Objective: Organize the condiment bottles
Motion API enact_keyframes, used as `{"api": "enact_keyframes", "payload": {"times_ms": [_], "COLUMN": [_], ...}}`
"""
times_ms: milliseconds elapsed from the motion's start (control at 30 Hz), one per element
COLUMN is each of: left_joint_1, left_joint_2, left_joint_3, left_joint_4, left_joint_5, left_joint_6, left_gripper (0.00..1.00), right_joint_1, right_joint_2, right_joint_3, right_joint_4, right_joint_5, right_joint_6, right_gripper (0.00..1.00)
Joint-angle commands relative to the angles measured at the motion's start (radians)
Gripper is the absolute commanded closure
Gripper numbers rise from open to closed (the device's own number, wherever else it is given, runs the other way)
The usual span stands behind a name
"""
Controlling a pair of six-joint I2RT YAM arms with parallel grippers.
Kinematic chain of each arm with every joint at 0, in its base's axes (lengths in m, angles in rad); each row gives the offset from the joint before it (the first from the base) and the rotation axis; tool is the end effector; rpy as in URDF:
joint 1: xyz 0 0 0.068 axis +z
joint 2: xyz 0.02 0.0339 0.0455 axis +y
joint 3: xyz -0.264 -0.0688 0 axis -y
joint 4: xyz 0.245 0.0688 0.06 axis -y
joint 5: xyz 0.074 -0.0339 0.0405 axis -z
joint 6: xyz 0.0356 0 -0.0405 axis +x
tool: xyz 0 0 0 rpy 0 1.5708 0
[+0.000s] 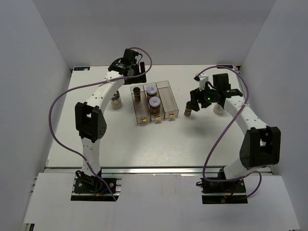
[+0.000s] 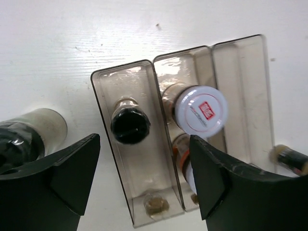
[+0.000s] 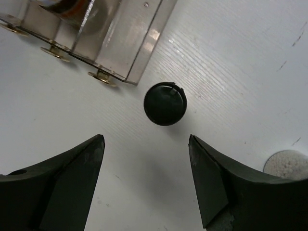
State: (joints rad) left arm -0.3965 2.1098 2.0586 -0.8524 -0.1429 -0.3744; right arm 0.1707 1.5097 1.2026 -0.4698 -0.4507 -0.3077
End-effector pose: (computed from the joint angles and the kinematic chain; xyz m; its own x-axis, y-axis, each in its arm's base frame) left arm 0.4363 -0.1772 0.3016 -0.7845 -0.0640 -0.6168 0.0151 0.9924 -0.1222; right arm 0.3237 0.0715 0.2858 -0.5194 -0.3662 -0.7721 -0.6467 0.7590 0.0751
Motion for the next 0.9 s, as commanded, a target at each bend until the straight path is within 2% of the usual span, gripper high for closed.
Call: {"api": "enact_keyframes", "payload": {"times_ms": [0, 167, 567, 667, 867], "left_joint_1": [0.001, 0.001, 0.001, 0.001, 0.001], "left_joint_2": [-0.164, -0.315, -0.632, -0.701, -0.801], "left_joint_3": [-0.017, -0.104, -0.437, -0.521, -0.617], "left_joint_4": [0.024, 0.047, 0.108, 0.118, 0.112], "left_joint_5": [0.045, 0.063, 0.075, 0.069, 0.048], "left_joint_6": [-0.001, -0.003, -0.052, -0.073, -0.100], "left_gripper": [0.15, 0.12, 0.10, 0.10, 0.10], "right_joint_1": [0.010, 0.036, 0.073, 0.075, 0.081], "right_joint_2": [0.035, 0.098, 0.228, 0.259, 0.274], "right_joint_3": [0.049, 0.069, 0.137, 0.153, 0.160], "right_joint_4": [0.008, 0.037, 0.062, 0.066, 0.066], "right_joint_5": [0.082, 0.167, 0.194, 0.211, 0.218], "right_joint_6": [0.019, 0.028, 0.019, 0.021, 0.009], "right_gripper": [0.24, 0.22, 0.22, 0.26, 0.40]}}
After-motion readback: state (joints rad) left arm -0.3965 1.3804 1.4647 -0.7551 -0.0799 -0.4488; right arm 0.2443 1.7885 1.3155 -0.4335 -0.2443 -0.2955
